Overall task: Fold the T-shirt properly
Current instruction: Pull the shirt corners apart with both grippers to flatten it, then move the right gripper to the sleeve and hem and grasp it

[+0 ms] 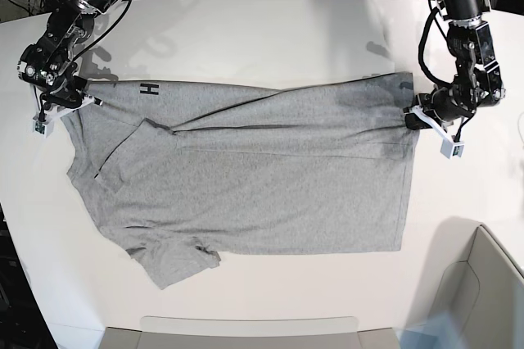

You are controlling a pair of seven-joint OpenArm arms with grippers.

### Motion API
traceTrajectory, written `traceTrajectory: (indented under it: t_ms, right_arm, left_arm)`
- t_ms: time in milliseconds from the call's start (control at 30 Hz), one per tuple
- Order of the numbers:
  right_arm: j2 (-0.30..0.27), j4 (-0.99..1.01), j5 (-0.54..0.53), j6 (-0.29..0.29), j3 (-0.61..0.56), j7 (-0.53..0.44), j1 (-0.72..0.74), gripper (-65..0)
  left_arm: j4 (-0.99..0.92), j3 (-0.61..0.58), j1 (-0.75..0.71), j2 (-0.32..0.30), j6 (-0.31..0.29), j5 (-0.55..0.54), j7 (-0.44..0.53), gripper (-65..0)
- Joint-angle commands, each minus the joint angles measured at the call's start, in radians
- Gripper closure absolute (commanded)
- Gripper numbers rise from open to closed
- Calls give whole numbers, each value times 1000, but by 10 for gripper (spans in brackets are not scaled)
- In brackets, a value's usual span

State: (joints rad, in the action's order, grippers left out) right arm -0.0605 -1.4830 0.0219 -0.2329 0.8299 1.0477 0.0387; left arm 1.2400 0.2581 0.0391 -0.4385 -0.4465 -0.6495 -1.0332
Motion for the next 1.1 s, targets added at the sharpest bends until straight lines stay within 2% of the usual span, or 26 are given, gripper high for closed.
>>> traceTrajectory:
  t_ms: [0,967,1000,1067]
  right_arm:
    - [-14,-3,33,4,2,18,3,0]
    - [4,-6,40,4,-10,22,-4,0]
    - [8,-11,42,4,-17,22,-6,-13]
    - [8,-23,42,4,-22,22,-15,-88]
  left_arm:
    - [1,4,-11,-16,15,52,-48,0]
    - [4,-1,-12,-18,15,52,-51,0]
    - [7,-1,-11,-18,15,52,-51,-10]
    - [47,4,-12,-18,16,52,-51,-81]
